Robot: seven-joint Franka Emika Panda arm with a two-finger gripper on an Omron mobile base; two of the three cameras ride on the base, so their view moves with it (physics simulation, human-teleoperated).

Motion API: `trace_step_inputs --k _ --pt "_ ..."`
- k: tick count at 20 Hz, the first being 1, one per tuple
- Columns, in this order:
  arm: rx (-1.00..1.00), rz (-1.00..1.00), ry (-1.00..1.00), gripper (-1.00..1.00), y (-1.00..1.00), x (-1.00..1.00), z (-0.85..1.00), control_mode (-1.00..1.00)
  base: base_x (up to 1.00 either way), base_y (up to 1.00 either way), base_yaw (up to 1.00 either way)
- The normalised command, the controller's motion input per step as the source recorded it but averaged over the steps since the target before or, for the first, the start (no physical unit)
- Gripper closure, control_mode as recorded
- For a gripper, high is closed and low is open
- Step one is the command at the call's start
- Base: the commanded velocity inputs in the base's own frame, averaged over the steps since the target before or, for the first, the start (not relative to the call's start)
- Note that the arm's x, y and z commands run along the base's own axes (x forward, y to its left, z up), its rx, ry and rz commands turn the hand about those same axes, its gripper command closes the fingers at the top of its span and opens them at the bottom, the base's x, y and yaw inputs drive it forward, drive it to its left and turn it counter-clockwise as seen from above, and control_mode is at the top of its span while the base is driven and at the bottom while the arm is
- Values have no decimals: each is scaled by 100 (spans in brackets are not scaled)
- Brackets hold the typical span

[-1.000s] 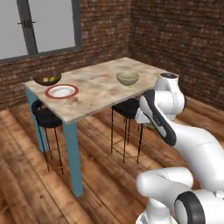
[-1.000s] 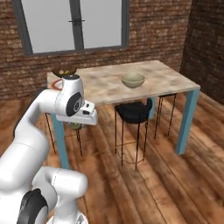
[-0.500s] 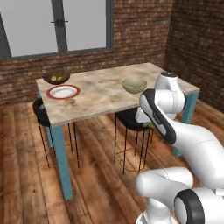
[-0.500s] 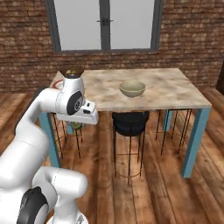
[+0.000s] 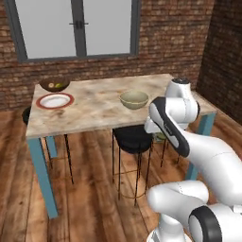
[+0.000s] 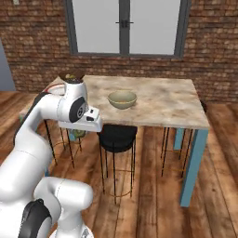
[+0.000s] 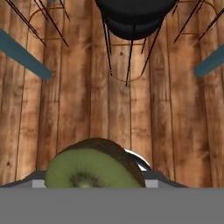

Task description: Take the fruits from the plate on the dining counter and place two fruits in each bowl.

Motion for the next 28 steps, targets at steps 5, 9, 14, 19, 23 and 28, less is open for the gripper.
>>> trace_step_inputs --k 5,9,14,19,23,28 --pt "0 0 0 100 0 0 0 100 71 -28 8" --pt "0 0 0 100 0 0 0 100 81 0 0" --pt "0 0 0 100 0 0 0 100 71 -1 0" --pt "0 0 0 100 0 0 0 100 53 -24 0" --pt "0 0 0 100 0 0 0 100 58 -28 0" --pt "0 0 0 100 0 0 0 100 63 -33 0"
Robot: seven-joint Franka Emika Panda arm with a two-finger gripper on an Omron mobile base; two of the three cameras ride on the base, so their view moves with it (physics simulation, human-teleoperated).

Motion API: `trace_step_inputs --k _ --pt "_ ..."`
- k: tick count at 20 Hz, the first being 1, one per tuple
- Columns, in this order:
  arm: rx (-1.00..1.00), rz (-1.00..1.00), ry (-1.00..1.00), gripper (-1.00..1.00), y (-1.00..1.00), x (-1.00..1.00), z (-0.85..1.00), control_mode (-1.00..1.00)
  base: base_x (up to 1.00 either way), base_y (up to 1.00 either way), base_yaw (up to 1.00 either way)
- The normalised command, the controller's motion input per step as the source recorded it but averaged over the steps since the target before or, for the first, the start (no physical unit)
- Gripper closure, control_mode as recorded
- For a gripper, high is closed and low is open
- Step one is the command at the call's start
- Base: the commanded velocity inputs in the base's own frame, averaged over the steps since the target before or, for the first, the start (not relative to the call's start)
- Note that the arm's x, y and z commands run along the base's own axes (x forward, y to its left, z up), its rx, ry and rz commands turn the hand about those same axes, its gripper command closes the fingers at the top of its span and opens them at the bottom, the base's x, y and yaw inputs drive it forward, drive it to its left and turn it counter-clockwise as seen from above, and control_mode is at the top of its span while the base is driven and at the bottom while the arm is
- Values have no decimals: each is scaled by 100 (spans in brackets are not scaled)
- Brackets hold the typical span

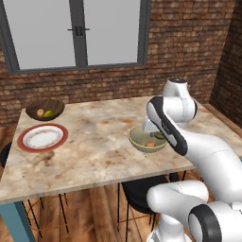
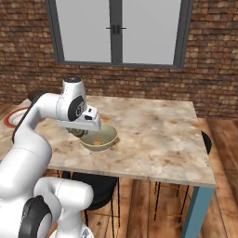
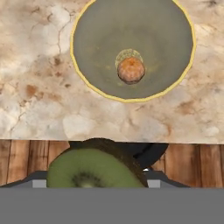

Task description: Take the fruits from the plate on the dining counter and place two fruits in each bowl.

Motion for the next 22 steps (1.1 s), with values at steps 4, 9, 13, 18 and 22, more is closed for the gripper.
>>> trace_step_inputs --k 4,9,13,18,22 --pt "2 0 2 100 -31 82 0 -100 0 0 0" --pt "0 0 2 100 -15 90 -14 -100 0 0 0" --pt "0 0 7 100 -1 46 -42 -100 0 0 0" --pt "0 0 0 100 0 12 -56 -100 0 0 0" --pt "0 0 0 100 0 6 -48 -100 0 0 0"
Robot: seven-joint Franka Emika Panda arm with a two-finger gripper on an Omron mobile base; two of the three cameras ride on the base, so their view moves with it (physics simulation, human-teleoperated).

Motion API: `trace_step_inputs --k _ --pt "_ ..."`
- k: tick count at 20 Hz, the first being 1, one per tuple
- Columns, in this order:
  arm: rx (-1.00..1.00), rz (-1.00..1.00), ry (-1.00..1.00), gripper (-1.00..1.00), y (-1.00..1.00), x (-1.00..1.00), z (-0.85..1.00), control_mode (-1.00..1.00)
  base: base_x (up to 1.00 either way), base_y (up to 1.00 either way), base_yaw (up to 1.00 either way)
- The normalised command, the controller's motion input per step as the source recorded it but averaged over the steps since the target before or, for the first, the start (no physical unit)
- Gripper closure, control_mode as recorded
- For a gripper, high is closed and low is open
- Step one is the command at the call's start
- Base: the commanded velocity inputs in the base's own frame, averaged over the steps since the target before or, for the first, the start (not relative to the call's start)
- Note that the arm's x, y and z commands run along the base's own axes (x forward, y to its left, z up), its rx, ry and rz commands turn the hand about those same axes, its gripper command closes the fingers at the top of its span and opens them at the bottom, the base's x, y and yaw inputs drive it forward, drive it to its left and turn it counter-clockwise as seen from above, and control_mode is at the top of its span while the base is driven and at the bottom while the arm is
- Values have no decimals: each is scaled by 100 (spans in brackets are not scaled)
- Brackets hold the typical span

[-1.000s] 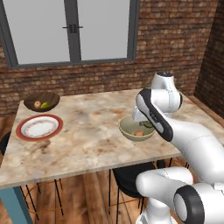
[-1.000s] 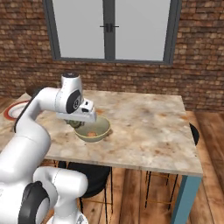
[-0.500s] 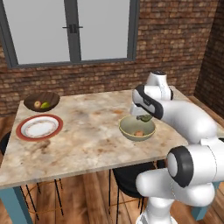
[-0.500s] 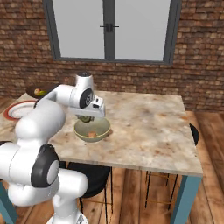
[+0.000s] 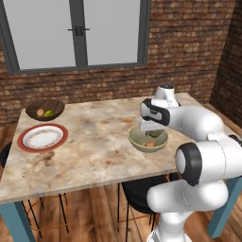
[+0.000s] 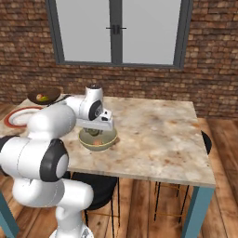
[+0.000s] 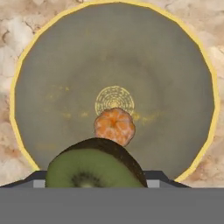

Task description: Take the fruits from the plate on the dining counter and place two fruits in each bowl.

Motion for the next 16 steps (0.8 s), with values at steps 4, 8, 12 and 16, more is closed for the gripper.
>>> trace_step_inputs --k 4,8,12,16 --pt "0 0 0 100 0 9 -44 -100 0 0 0" --pt "0 0 2 100 0 6 -34 -100 0 0 0" --pt "0 0 0 100 0 10 -18 -100 0 0 0" --pt "0 0 1 100 0 21 -5 -100 0 0 0"
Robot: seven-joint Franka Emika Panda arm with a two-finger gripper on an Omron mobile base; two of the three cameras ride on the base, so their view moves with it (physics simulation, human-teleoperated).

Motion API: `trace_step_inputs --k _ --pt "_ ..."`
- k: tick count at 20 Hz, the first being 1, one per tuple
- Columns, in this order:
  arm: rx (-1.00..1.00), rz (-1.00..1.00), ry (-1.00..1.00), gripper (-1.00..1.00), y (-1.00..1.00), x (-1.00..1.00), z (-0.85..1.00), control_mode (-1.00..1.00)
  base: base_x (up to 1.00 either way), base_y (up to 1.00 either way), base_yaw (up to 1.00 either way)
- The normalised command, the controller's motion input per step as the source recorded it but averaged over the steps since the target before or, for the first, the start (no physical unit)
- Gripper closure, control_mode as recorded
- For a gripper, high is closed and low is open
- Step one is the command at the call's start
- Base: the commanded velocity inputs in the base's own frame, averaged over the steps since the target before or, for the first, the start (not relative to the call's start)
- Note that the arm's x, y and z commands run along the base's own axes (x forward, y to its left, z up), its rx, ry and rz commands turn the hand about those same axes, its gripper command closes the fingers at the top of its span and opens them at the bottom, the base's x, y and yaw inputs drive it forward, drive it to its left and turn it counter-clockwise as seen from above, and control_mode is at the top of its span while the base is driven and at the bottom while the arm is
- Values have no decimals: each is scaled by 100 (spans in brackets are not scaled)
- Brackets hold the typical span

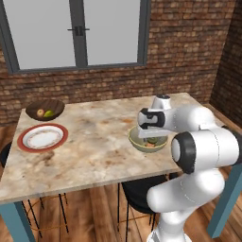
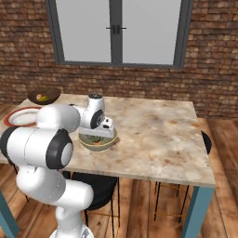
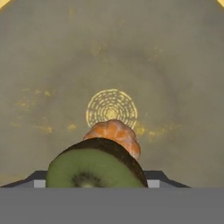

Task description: Take the fruits from the plate on the dining counter and place two fruits in each bowl.

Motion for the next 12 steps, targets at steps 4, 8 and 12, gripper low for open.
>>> trace_step_inputs --k 4,8,12 --pt "0 0 0 100 0 24 -12 -100 0 0 0" --pt "0 0 3 100 0 0 -20 -100 0 0 0" --pt "0 0 1 -100 0 0 -21 -100 0 0 0"
